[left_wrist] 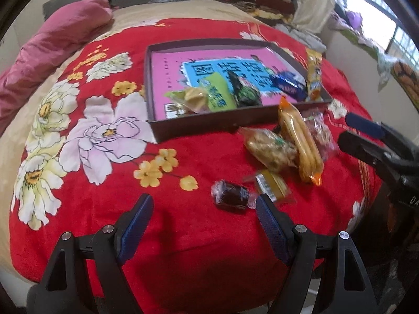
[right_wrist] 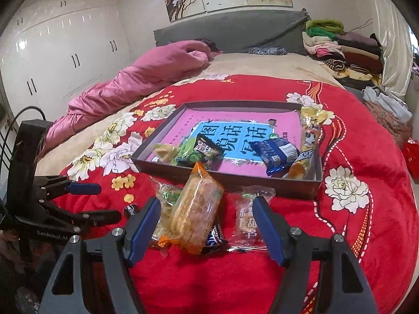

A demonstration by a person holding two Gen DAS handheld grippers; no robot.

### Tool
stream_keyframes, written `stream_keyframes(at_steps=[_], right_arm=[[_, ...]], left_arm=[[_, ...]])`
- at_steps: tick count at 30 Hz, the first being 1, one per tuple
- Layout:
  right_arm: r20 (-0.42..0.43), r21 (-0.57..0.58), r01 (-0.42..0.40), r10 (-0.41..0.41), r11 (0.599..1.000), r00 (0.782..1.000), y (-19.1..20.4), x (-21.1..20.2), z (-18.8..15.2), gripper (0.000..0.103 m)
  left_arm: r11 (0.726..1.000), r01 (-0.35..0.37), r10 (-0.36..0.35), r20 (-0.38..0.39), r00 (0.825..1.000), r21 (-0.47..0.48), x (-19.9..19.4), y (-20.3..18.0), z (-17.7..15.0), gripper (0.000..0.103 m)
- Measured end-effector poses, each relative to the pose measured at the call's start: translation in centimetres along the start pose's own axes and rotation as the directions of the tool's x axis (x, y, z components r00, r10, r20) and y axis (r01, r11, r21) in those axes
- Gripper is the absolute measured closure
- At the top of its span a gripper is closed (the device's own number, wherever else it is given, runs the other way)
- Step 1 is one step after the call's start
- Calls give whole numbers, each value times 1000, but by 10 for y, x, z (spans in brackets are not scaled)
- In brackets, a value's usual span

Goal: Organize snacks
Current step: 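Grasp the orange bread-stick bag with the right tool while the left tool grasps the dark wrapped candy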

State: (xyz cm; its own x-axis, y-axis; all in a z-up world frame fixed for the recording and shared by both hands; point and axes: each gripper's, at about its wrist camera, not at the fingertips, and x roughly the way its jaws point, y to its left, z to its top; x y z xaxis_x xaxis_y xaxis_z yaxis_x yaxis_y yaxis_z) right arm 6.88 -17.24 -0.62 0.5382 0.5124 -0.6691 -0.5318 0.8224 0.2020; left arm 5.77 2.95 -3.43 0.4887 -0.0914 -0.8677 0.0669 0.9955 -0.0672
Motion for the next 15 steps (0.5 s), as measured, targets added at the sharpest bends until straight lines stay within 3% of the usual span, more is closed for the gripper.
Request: stream_keyframes(at_steps=[5,15], right_arm=[[-21,7,-8,8,1000,1000,0,5,-2,31],[-72,41,-61,64,997,995,-2,25,-3,31]], left_arm=[[999,0,1,-20,1000,37,8,-8,-2,22],[999,38,-37,-30,999,14,21,-9,-4,24]])
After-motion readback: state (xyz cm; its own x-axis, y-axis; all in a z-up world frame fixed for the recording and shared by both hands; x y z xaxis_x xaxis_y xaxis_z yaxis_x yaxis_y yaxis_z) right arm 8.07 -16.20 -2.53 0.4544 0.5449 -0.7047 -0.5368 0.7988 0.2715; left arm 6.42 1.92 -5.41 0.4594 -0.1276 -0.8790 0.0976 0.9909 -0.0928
